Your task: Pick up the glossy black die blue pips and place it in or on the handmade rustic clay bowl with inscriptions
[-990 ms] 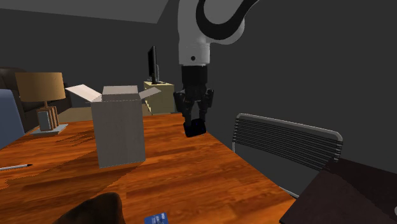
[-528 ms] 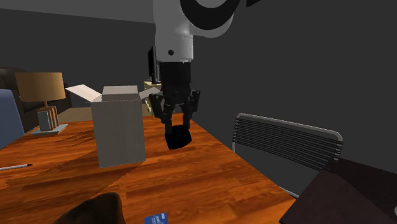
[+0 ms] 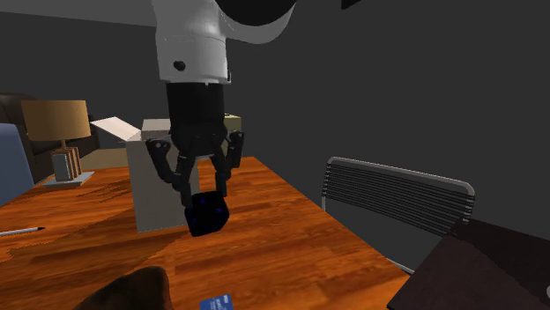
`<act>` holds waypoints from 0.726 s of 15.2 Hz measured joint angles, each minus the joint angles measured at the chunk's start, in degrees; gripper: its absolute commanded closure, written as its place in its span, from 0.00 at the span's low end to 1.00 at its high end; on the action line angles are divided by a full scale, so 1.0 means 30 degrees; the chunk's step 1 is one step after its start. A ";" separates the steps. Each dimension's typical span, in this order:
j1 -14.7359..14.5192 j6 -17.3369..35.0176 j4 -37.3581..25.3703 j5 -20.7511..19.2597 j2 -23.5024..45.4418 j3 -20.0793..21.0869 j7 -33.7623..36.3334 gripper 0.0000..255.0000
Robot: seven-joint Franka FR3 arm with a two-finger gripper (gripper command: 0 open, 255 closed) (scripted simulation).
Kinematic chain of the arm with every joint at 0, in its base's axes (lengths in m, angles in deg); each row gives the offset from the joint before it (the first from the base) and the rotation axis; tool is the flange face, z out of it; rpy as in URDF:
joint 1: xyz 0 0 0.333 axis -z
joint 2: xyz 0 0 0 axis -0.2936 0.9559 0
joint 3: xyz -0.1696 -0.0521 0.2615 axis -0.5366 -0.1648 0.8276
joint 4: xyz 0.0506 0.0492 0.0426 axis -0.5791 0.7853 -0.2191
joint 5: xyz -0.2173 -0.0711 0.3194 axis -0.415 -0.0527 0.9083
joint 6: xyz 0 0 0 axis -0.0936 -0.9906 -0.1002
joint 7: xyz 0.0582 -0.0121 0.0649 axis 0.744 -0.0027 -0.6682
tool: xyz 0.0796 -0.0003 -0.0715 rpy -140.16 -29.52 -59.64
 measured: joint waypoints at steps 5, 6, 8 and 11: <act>-0.1973 -0.1428 -0.3379 -0.0747 0.2146 0.0124 0.1805 1.00; -0.2463 -0.1737 -0.4311 -0.0952 0.2807 0.0094 0.2164 1.00; -0.3305 -0.2435 -0.5861 -0.1199 0.3703 0.0093 0.2758 1.00; -0.4588 -0.3384 -0.8344 -0.1585 0.5270 0.0014 0.3508 1.00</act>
